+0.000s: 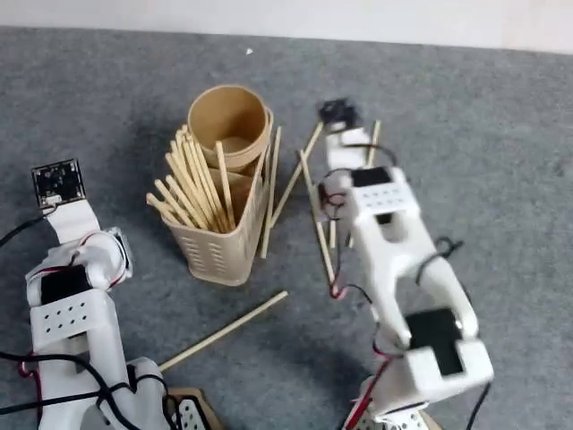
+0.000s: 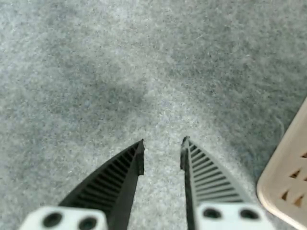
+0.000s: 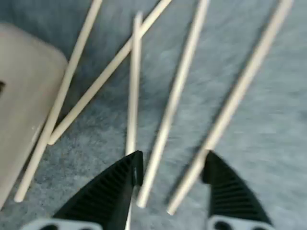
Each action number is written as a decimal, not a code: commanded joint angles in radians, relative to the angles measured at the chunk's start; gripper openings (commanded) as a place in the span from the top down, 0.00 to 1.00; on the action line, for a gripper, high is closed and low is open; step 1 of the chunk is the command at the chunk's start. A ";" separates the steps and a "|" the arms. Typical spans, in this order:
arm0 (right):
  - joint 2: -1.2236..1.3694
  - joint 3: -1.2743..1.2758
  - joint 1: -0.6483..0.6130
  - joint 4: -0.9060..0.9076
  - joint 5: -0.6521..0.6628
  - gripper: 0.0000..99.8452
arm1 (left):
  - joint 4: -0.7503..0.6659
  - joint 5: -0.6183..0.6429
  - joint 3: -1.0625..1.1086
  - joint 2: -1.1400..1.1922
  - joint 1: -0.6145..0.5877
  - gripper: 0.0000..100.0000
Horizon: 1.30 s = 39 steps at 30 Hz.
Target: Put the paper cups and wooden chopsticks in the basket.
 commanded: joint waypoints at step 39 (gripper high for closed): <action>0.300 -0.084 -0.021 -0.093 0.109 0.70 | -0.009 0.005 -0.005 -0.008 0.015 0.84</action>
